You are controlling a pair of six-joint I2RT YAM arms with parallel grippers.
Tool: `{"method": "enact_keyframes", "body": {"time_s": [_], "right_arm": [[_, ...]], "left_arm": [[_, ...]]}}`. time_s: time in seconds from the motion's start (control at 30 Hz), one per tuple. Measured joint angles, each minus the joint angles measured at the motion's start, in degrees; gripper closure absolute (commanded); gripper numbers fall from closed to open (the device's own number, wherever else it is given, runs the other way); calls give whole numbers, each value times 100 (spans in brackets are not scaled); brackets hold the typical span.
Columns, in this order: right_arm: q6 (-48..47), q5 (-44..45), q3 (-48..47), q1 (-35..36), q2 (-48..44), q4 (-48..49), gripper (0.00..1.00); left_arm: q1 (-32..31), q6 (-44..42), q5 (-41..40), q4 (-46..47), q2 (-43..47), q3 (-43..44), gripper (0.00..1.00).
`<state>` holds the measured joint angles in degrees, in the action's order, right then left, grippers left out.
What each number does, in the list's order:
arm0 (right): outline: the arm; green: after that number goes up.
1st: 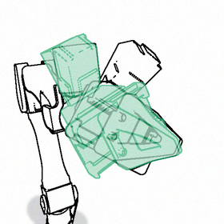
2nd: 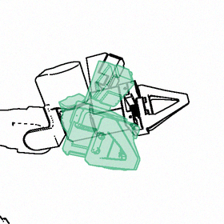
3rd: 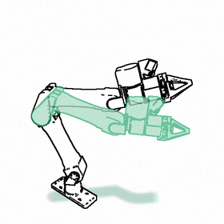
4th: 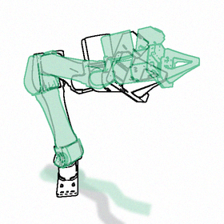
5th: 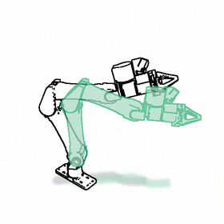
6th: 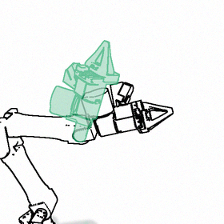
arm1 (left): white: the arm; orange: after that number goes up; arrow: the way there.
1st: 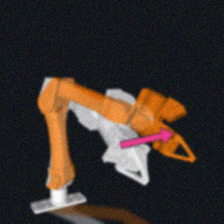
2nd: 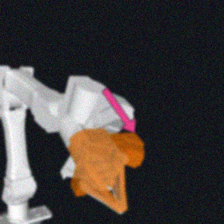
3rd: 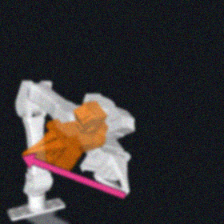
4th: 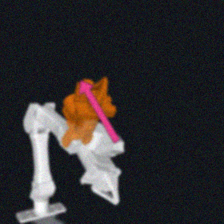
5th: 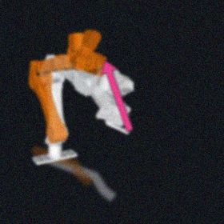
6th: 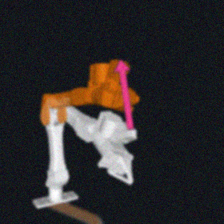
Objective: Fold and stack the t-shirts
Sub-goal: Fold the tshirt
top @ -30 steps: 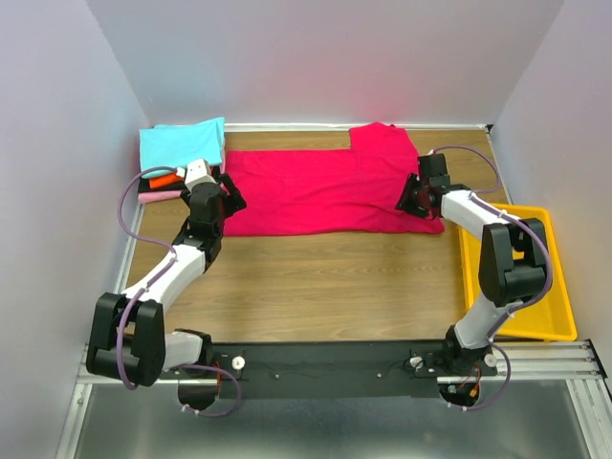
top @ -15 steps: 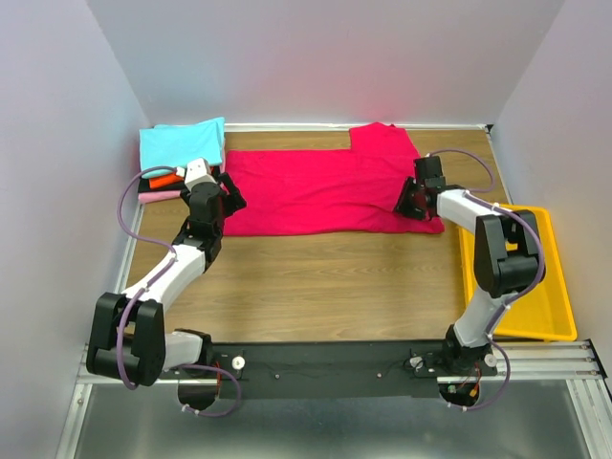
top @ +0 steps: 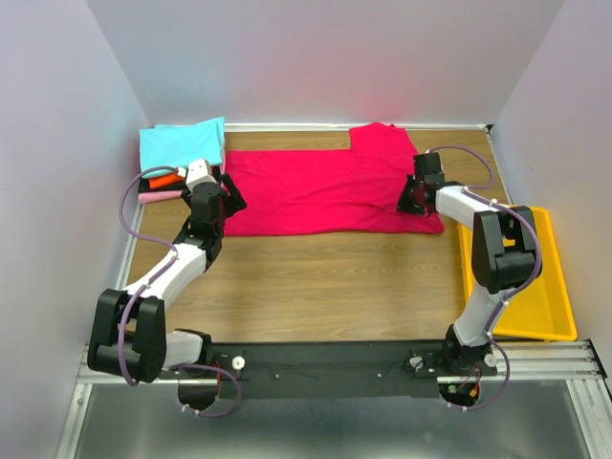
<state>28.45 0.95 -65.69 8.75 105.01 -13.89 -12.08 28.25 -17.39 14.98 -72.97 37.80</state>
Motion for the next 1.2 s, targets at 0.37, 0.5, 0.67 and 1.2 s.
{"method": "enact_keyframes", "body": {"time_s": [0.37, 0.5, 0.67, 1.2], "right_arm": [[-9, -186, -684, 0, 273, 24, 100], [-26, -293, -1110, 13, 527, 63, 100], [-50, -387, -1484, 31, 817, 57, 99], [-153, -625, -3169, 136, 1941, -96, 100]], "left_arm": [[0, -2, -50, 0, -2, 0, 17], [4, -2, -70, 0, -15, 0, 17], [11, -15, -103, 0, -92, 0, 17], [35, -70, -131, -7, -627, 166, 17]]}}
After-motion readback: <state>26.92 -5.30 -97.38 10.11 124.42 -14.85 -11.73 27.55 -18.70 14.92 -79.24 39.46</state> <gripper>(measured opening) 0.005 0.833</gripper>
